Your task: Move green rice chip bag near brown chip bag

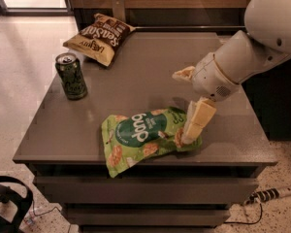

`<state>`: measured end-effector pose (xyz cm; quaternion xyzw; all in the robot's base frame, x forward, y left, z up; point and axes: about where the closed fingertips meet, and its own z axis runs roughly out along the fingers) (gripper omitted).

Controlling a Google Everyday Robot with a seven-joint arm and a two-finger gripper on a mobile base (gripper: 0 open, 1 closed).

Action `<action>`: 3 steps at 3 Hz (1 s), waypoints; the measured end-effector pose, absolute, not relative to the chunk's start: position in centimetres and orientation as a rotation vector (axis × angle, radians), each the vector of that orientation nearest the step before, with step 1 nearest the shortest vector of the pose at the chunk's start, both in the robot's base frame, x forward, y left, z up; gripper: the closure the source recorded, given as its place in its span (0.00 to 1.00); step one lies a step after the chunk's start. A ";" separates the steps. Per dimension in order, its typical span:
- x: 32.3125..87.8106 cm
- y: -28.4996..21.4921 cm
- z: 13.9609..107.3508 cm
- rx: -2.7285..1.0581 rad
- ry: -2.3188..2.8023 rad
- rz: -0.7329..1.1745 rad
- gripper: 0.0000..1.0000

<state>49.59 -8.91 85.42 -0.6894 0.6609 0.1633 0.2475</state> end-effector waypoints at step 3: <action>47.6 -6.9 81.6 -1.952 1.839 0.516 0.18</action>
Offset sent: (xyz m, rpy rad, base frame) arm -0.0309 0.0308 -0.0618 -0.0579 0.1473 0.0690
